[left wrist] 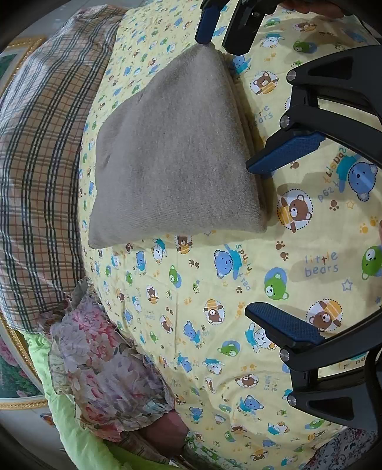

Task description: Fold small clothes

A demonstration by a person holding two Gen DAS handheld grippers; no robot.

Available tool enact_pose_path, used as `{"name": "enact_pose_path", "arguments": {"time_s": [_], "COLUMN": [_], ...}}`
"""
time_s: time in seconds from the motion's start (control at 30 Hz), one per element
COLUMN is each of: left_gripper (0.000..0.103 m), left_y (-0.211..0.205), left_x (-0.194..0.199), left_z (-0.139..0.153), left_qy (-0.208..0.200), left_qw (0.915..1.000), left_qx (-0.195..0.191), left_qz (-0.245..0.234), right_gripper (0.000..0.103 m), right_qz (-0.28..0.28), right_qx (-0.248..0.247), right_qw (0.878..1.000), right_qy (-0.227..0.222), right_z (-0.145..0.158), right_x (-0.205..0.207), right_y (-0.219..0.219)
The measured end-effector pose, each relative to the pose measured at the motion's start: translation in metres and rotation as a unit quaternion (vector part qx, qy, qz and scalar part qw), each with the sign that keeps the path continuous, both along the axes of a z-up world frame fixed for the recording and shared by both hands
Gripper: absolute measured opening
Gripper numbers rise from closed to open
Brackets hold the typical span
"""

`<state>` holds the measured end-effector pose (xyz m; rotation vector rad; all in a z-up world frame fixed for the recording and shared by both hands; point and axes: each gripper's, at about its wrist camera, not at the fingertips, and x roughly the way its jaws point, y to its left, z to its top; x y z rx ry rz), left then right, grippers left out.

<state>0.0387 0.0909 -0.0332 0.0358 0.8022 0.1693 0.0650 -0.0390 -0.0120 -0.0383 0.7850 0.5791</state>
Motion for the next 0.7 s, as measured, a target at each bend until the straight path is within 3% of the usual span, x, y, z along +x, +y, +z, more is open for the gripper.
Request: {"name": "enact_pose_path", "arguments": {"time_s": [0.7], "left_gripper": [0.090], "left_y": [-0.0056], "left_x": [-0.0038], "left_z": [0.0022], "left_qy": [-0.008], "left_qw": [1.0000], "left_qx": [-0.004], "left_qz": [-0.002], "right_gripper": [0.102], "right_qz": [0.002], "right_qx": [0.005], "right_qw": [1.000], "right_qy": [0.001], "right_z": [0.0005], "right_x": [0.0036], "right_y": [0.0007]}}
